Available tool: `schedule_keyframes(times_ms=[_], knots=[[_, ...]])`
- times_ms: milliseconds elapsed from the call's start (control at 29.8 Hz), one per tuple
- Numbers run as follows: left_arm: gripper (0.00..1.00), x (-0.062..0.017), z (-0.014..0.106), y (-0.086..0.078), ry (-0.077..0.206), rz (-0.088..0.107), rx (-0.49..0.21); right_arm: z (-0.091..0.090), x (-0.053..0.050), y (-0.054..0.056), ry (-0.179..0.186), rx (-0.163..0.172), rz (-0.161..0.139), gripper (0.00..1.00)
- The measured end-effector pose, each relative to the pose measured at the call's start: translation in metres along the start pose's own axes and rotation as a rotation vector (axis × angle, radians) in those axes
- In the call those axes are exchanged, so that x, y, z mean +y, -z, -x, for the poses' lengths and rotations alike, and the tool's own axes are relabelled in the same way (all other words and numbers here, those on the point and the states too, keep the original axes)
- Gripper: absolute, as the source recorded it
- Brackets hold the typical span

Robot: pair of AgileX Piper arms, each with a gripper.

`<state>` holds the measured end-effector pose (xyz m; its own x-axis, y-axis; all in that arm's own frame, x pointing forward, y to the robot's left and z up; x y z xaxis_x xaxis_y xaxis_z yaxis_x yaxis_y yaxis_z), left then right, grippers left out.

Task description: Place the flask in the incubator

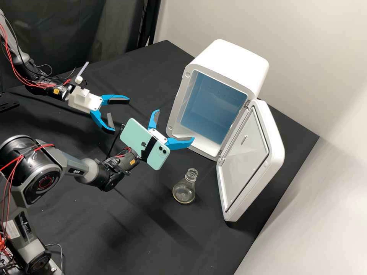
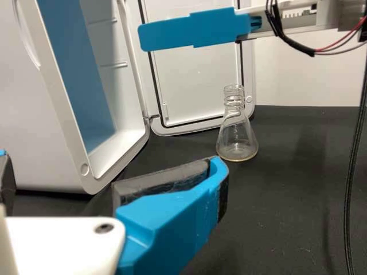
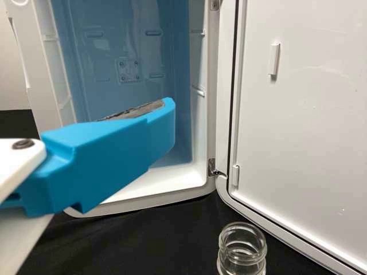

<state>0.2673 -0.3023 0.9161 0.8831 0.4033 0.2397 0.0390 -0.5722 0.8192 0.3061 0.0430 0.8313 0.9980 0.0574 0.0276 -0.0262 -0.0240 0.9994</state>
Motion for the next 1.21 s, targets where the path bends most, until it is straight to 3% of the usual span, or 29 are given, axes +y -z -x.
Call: schedule_keyframes(times_ms=[604,1208], knots=[[1.00,0.0029,0.0008,-0.0067,-0.005,-0.023,-0.041,0.0000,0.0000,0.0000,0.000,0.000,0.000,1.00],[1.00,0.0033,0.0010,-0.0068,-0.006,-0.023,-0.041,0.0000,0.0000,0.0000,0.000,0.000,0.000,1.00]])
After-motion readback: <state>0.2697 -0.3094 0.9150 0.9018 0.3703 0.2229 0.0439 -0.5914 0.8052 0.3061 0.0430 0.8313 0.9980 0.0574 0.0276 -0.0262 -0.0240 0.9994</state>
